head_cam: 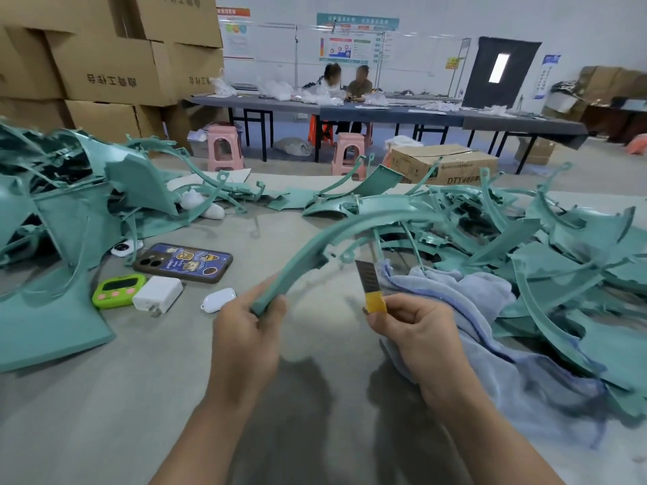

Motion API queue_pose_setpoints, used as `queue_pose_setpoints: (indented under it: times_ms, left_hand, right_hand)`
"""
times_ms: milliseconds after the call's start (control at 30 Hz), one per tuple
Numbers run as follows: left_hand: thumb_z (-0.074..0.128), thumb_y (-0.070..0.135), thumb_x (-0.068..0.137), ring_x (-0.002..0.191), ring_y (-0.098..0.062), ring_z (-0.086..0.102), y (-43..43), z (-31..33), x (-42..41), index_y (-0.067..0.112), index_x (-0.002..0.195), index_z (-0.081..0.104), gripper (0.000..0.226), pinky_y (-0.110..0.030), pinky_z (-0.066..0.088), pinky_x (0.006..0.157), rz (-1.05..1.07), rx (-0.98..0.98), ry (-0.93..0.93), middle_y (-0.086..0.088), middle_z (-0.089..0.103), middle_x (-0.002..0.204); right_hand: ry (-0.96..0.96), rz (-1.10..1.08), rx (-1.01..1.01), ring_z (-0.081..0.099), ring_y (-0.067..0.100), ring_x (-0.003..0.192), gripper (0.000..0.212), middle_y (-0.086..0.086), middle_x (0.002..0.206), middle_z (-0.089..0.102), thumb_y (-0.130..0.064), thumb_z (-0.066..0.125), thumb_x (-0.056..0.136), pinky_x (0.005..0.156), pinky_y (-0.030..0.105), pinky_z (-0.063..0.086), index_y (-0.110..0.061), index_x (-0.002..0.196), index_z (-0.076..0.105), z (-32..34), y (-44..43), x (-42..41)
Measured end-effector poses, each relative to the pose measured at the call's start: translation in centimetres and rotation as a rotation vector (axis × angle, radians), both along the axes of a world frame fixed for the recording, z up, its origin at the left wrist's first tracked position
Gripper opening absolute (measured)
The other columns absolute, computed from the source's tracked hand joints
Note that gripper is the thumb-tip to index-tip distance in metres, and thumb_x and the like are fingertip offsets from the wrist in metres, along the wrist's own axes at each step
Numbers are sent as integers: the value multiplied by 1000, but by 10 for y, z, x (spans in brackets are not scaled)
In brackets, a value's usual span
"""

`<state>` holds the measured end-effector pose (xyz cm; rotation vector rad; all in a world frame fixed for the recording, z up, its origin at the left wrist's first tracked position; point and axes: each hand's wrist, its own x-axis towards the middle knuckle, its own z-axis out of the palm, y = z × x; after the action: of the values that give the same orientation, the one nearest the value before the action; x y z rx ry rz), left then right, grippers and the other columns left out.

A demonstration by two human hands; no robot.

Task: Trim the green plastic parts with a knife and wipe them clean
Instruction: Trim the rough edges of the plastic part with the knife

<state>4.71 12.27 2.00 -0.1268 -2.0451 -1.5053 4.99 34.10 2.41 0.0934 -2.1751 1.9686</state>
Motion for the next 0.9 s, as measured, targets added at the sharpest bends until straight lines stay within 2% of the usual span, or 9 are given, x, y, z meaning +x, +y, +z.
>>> queue_pose_setpoints:
  times_ms: [100, 167, 267, 400, 600, 700, 767, 833, 900]
  left_hand:
    - [65, -3, 86, 95, 20, 60, 5, -9, 4, 30, 116, 75, 45, -4, 45, 89, -31, -267, 23, 38, 66, 98]
    - [64, -8, 85, 109, 20, 57, 9, -14, 4, 33, 120, 73, 54, -4, 40, 98, -48, -325, -45, 39, 63, 112]
    - [63, -7, 83, 111, 4, 60, 8, -17, 1, 31, 118, 75, 53, 5, 34, 92, -20, -370, -62, 30, 66, 109]
    - [65, -7, 82, 113, -2, 58, 7, -18, 3, 28, 116, 76, 49, 9, 31, 88, -4, -376, -45, 27, 68, 107]
    - [66, 4, 89, 110, 3, 62, 7, -19, 0, 42, 119, 73, 48, -9, 43, 91, -42, -347, -90, 26, 71, 114]
    - [61, 4, 88, 112, 2, 61, 7, -18, 2, 41, 119, 72, 50, -10, 43, 92, -41, -359, -79, 36, 61, 121]
    - [58, 1, 84, 115, 2, 57, 6, -17, 3, 45, 125, 64, 61, -3, 39, 93, -44, -375, -61, 47, 47, 125]
    - [62, -2, 85, 116, 2, 56, 5, -17, 2, 47, 126, 61, 64, 4, 35, 89, -37, -378, -60, 52, 41, 123]
    - [64, 1, 88, 110, 1, 60, 5, -19, 0, 44, 118, 71, 53, 3, 37, 83, -23, -370, -86, 49, 48, 119]
  right_hand:
    - [39, 62, 60, 68, 15, 68, 23, 10, 76, 76, 1, 75, 84, 70, 28, 55, -21, 80, 80, 6, -8, 5]
    - [84, 121, 110, 65, 16, 62, 17, 10, 71, 74, -1, 72, 83, 64, 32, 55, -16, 79, 78, 9, -16, 11]
    - [52, 169, 283, 62, 16, 59, 7, 2, 67, 72, -23, 70, 79, 60, 39, 51, -20, 81, 76, 9, -20, 18]
    - [45, 137, 383, 53, 7, 54, 4, 0, 61, 67, -23, 70, 81, 54, 30, 42, -21, 78, 73, 11, -21, 24]
    - [119, -489, 517, 52, 8, 54, 19, -14, 56, 62, -17, 70, 86, 49, 19, 33, -20, 68, 66, 19, 1, 13]
    - [200, -211, 391, 45, 8, 51, 11, -4, 58, 59, -26, 69, 86, 52, 27, 37, -23, 76, 68, 20, -4, 19]
    - [164, -13, 463, 47, 11, 54, 7, -2, 61, 58, -31, 67, 85, 54, 34, 40, -25, 83, 70, 16, -16, 25]
    - [144, -93, 569, 49, 9, 55, 10, -7, 59, 58, -31, 66, 86, 54, 36, 41, -27, 78, 68, 12, -20, 21]
    - [76, -338, 585, 51, 11, 53, 22, -7, 54, 58, -27, 68, 88, 50, 31, 37, -22, 67, 64, 13, -12, 10]
